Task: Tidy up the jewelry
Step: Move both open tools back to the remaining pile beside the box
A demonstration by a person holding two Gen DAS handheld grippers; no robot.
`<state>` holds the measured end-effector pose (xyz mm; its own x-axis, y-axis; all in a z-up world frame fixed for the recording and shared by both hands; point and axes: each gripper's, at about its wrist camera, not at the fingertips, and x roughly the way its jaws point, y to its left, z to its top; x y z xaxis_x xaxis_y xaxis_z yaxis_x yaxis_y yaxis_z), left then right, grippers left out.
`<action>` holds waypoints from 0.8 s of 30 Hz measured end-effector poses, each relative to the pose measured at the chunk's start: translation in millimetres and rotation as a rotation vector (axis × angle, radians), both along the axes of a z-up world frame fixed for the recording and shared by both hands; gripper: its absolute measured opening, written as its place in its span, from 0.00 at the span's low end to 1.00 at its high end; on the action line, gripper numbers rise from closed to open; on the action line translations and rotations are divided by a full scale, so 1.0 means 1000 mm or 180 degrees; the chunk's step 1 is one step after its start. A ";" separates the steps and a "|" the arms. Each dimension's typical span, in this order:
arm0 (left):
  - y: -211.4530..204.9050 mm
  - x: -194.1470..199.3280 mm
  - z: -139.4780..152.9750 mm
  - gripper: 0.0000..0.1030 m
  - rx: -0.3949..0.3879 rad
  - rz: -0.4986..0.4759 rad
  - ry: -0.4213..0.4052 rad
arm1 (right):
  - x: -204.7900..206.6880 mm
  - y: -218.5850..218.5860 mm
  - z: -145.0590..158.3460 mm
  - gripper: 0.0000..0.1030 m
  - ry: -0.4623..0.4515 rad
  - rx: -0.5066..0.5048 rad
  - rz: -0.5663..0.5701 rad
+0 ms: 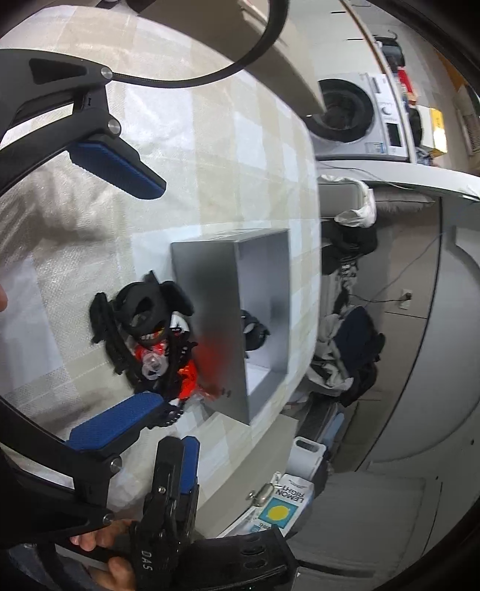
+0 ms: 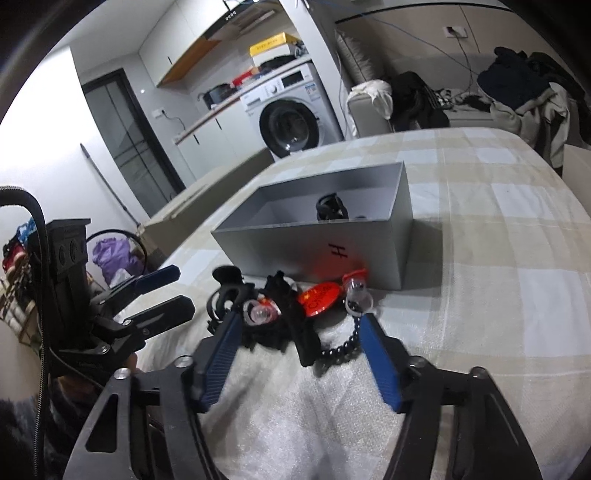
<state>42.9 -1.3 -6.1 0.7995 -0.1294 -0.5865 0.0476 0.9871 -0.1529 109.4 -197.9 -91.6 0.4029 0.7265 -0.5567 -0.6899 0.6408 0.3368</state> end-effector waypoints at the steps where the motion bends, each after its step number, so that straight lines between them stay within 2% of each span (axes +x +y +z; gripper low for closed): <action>1: 0.000 0.001 -0.001 0.99 0.0013 -0.0001 0.0028 | 0.000 0.002 -0.001 0.51 0.0028 -0.0038 0.0019; 4: 0.001 0.001 -0.003 0.99 0.0020 -0.0002 0.0068 | 0.000 0.008 -0.003 0.42 0.0032 -0.0118 0.0070; 12: 0.004 -0.002 -0.006 0.99 -0.0050 0.0006 0.0094 | -0.001 0.020 -0.007 0.41 0.0047 -0.0310 0.0107; 17: 0.005 -0.001 -0.006 0.99 -0.0057 0.0000 0.0100 | -0.005 0.021 -0.008 0.36 0.0013 -0.0314 0.0177; 24: 0.005 -0.001 -0.006 0.99 -0.0036 -0.0002 0.0097 | -0.003 0.027 -0.008 0.36 0.0001 -0.0372 0.0179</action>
